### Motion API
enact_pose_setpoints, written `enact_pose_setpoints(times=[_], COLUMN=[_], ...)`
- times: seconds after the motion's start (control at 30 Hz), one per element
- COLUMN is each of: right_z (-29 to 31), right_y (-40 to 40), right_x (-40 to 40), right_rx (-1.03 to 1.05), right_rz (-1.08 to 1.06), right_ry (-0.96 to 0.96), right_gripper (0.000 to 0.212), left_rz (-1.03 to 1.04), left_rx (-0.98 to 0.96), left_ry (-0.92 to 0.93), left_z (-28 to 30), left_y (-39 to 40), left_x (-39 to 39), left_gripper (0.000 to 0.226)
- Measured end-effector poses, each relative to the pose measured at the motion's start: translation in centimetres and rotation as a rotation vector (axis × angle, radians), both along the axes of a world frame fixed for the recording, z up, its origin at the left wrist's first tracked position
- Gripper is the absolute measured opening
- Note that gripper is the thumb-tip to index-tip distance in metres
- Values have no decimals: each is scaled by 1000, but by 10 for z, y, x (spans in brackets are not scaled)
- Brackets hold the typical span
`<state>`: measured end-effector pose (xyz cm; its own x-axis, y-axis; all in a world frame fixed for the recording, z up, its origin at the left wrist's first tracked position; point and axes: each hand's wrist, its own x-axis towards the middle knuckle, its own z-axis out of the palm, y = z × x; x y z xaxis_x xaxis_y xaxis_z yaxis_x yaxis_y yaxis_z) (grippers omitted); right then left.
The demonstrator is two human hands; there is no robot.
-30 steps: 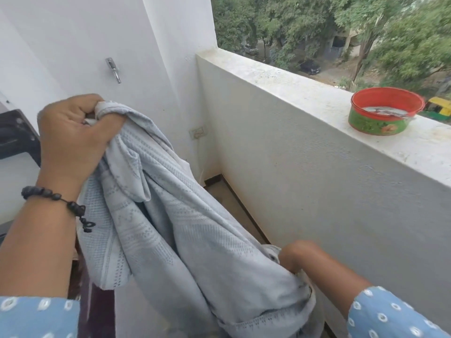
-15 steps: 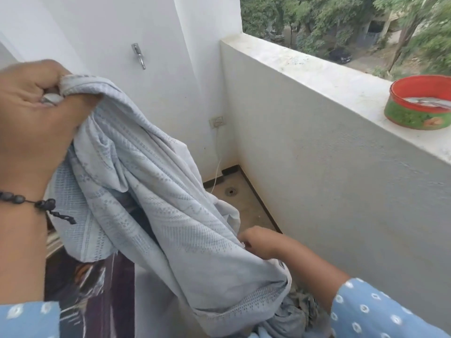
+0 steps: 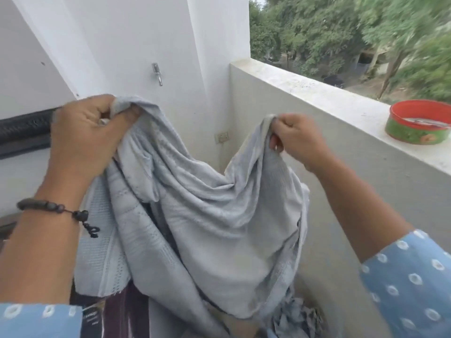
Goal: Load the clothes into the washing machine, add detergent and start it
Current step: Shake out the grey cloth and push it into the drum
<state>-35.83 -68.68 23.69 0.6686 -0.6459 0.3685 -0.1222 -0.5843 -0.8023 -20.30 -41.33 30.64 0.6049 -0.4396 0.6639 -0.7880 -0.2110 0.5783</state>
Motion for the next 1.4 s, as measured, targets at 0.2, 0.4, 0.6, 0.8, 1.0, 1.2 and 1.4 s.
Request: enact_pose_setpoints(times=[0.2, 0.4, 0.6, 0.8, 1.0, 1.2, 1.4], right_z=[63, 57, 113, 50, 96, 99, 37], right_y=[38, 45, 52, 65, 112, 167, 140], right_x=[-1, -6, -20, -14, -10, 9, -18], right_rx=[-305, -62, -350, -216, -395, -380, 320], right_rz=[-115, -95, -372, -374, -307, -80, 452], right_ry=[-264, -3, -395, 162, -4, -137, 261], right_gripper=[38, 33, 35, 36, 45, 40, 51], left_rz=[-97, -122, -171, -162, -524, -706, -673], left_rx=[89, 79, 54, 35, 138, 290, 210], left_ry=[48, 111, 187, 179, 326, 81, 13], left_z=[-3, -5, 10, 8, 9, -2, 3], left_y=[-18, -8, -4, -1, 7, -11, 11], left_x=[-4, 7, 24, 39, 34, -17, -4], left_gripper=[57, 46, 26, 9, 40, 26, 34])
